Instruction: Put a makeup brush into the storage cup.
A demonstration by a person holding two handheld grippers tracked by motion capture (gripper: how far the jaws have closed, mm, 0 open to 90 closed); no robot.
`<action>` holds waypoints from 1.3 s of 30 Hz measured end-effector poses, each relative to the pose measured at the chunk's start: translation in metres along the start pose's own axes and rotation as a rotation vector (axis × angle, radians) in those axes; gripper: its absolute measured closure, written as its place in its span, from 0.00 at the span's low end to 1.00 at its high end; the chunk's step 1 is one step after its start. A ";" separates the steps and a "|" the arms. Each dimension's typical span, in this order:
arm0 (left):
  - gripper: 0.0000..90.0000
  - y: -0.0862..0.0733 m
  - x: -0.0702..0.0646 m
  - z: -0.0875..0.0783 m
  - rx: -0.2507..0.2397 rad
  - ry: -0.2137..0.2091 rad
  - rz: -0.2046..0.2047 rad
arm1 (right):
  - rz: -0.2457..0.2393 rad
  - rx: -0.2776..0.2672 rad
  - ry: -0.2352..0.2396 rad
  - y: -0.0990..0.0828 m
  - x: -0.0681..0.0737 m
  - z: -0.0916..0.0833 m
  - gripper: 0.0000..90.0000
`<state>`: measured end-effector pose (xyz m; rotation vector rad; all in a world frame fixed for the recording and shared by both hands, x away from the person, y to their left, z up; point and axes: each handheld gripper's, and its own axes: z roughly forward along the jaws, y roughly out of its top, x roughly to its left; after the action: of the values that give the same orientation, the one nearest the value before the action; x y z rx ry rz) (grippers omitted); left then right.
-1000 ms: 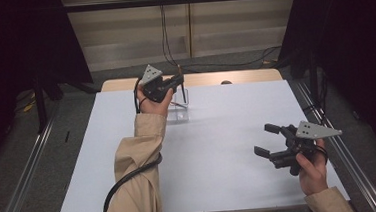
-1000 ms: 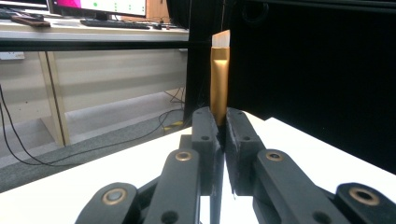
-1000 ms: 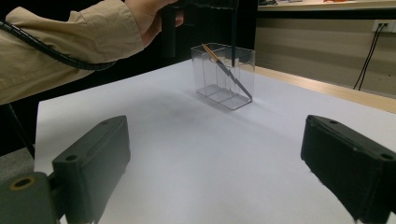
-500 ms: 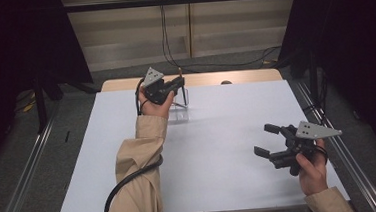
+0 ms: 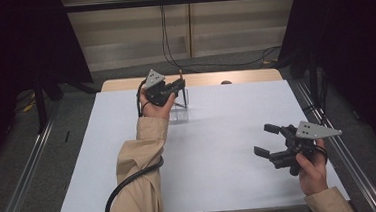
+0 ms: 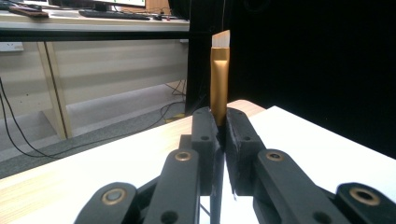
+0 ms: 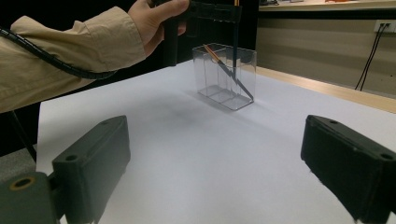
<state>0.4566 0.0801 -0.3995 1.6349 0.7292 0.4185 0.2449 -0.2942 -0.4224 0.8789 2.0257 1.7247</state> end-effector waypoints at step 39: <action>0.26 0.008 0.002 -0.013 -0.010 -0.021 -0.002 | -0.005 0.003 0.002 0.001 0.002 0.001 0.09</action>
<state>0.4519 0.0905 -0.3895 1.6266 0.7125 0.4025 0.2442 -0.2922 -0.4218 0.8727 2.0310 1.7212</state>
